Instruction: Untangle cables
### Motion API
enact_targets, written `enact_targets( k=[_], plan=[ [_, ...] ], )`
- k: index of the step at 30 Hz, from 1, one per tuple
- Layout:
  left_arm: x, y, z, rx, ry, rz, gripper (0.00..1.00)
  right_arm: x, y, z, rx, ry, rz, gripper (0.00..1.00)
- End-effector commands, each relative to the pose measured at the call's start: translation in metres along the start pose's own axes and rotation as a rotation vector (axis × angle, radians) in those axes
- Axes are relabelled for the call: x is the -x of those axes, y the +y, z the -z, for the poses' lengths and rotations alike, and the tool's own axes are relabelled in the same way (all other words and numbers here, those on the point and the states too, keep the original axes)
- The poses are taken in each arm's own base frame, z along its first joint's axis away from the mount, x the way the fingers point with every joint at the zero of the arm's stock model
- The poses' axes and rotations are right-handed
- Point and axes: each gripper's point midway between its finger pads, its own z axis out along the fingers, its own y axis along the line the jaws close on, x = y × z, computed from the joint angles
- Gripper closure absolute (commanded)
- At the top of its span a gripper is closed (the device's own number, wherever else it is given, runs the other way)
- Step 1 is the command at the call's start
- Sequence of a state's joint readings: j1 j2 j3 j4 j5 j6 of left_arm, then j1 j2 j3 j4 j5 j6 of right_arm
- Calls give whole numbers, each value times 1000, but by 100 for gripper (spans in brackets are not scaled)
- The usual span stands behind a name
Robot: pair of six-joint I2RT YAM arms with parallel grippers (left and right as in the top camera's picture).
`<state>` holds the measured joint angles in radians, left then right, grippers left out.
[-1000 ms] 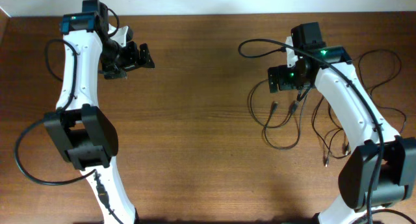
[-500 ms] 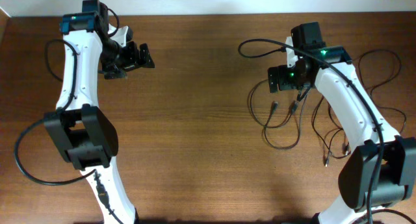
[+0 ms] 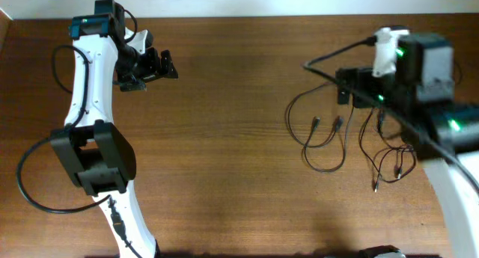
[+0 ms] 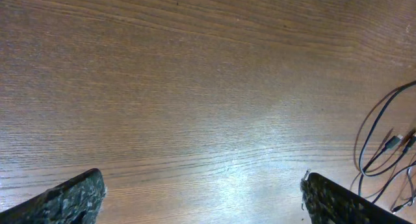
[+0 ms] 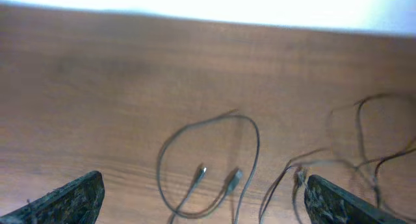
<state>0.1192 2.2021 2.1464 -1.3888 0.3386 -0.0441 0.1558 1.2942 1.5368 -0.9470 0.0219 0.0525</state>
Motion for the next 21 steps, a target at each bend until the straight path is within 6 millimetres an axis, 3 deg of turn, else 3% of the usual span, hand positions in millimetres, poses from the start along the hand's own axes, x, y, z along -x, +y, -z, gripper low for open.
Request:
enact_targets(
  k=[1, 4, 8, 11, 13, 17, 21],
  plan=[
    [3, 0, 4, 6, -15, -26, 1, 8, -24, 69, -119, -156, -16, 2],
    [3, 0, 4, 6, -15, -26, 1, -20, -26, 109, -114, -265, -10, 2],
    [3, 0, 4, 7, -15, -26, 1, -47, -27, 123, -100, -529, -31, 2],
    [3, 0, 4, 6, -15, -26, 1, -64, -25, 120, -79, -660, -24, 1],
    [3, 0, 4, 6, -15, -26, 1, -70, -7, 120, 5, -805, 63, 2],
    [3, 0, 4, 7, -15, -26, 1, -77, 0, 123, 46, -1051, 78, 2],
    [3, 0, 4, 6, -15, -26, 1, -100, -2, 97, 40, -1049, 75, 2]
  ],
)
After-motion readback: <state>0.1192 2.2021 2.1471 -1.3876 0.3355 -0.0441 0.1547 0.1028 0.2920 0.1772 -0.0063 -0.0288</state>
